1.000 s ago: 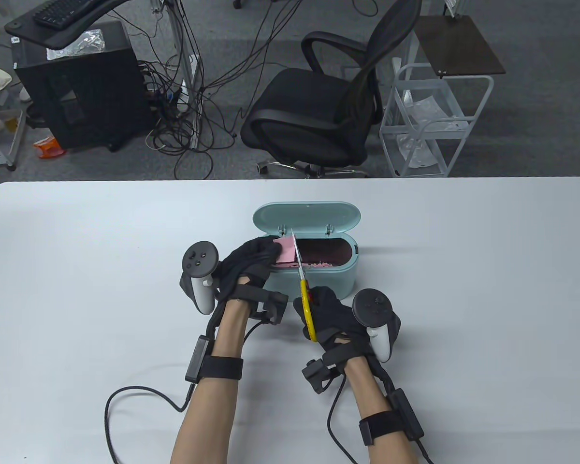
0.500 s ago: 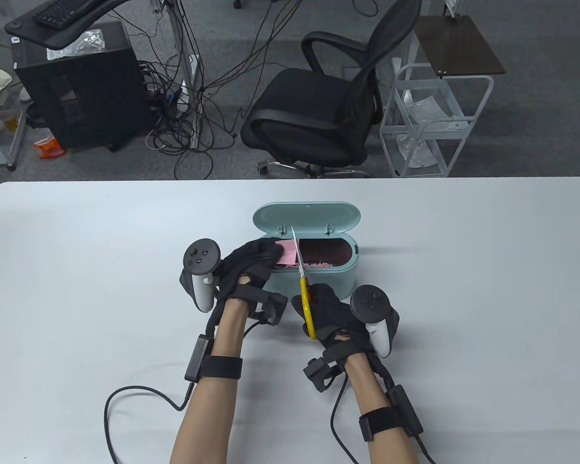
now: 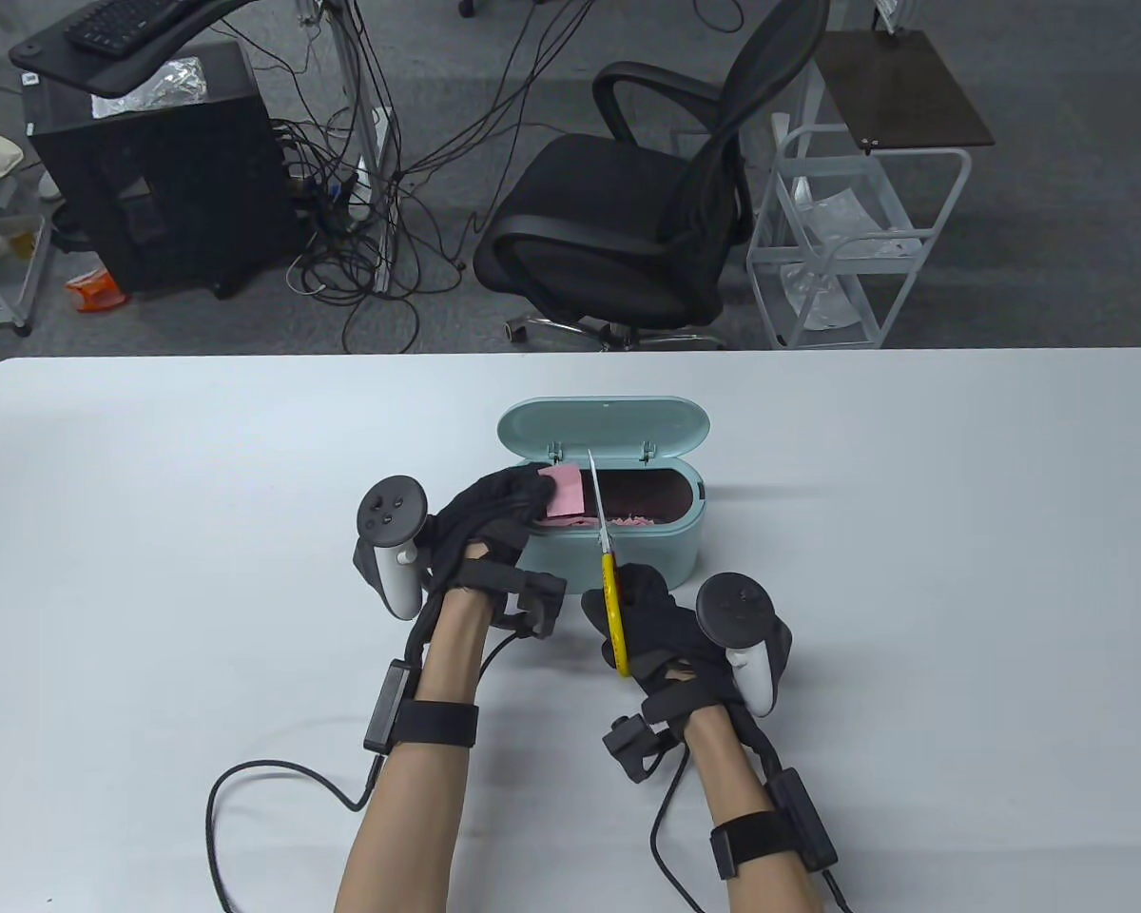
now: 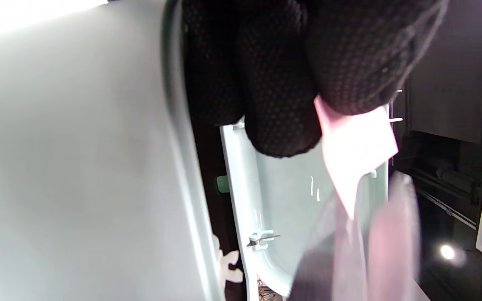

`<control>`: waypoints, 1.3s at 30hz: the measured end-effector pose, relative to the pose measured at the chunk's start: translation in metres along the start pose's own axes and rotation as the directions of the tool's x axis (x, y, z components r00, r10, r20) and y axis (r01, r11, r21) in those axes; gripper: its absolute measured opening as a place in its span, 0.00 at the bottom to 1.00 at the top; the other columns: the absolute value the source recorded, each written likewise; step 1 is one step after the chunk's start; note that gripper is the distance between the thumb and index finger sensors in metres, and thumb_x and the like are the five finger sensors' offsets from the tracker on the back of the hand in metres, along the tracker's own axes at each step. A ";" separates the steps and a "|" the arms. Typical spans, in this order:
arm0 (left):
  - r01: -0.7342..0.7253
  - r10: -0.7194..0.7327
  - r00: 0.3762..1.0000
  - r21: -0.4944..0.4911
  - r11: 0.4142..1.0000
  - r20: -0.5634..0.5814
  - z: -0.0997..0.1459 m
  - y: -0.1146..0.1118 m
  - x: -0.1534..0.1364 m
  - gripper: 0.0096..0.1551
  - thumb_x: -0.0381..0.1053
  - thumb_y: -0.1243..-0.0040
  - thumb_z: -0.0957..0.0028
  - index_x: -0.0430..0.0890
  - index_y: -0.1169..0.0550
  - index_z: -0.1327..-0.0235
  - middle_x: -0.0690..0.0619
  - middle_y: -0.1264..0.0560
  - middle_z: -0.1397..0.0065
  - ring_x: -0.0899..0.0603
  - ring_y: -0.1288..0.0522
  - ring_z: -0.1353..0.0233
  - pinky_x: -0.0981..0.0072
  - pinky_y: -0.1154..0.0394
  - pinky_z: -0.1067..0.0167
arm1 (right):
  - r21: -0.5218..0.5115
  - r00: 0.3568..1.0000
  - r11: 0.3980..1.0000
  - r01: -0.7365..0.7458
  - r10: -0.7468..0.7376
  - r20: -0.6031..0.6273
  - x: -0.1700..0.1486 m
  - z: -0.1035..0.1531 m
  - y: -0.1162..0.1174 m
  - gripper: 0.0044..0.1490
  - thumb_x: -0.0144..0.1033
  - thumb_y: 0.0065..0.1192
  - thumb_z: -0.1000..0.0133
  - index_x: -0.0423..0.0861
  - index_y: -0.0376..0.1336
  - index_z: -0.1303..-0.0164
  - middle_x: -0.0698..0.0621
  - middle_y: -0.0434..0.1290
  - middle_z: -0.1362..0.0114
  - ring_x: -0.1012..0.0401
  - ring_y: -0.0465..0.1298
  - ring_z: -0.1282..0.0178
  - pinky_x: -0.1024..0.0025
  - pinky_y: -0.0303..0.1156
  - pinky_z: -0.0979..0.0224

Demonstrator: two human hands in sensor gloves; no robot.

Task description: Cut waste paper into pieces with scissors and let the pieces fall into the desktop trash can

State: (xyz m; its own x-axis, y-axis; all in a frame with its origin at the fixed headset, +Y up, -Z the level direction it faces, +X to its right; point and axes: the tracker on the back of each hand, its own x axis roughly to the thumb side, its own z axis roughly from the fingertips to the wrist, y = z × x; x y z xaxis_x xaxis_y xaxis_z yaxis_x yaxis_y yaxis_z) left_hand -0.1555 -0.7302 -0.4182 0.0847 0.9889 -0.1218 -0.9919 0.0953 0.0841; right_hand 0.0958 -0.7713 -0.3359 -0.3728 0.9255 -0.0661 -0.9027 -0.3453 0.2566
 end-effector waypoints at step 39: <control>0.001 -0.001 1.000 0.003 1.000 -0.007 0.003 0.000 0.003 0.21 0.58 0.28 0.56 0.53 0.12 0.52 0.63 0.10 0.54 0.50 0.15 0.40 0.29 0.48 0.27 | -0.117 0.997 0.993 0.028 -0.019 0.073 0.010 -0.005 0.010 0.47 0.59 0.60 0.52 0.38 0.53 0.34 0.57 0.78 0.53 0.62 0.83 0.69 0.44 0.67 0.28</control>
State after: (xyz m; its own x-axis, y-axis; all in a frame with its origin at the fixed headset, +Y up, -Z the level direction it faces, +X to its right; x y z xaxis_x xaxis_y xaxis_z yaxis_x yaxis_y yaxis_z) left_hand -0.1551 -0.7265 -0.4160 0.0854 0.9880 -0.1289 -0.9914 0.0970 0.0873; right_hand 0.0822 -0.7660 -0.3391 -0.3386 0.9409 -0.0007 -0.9318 -0.3352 0.1396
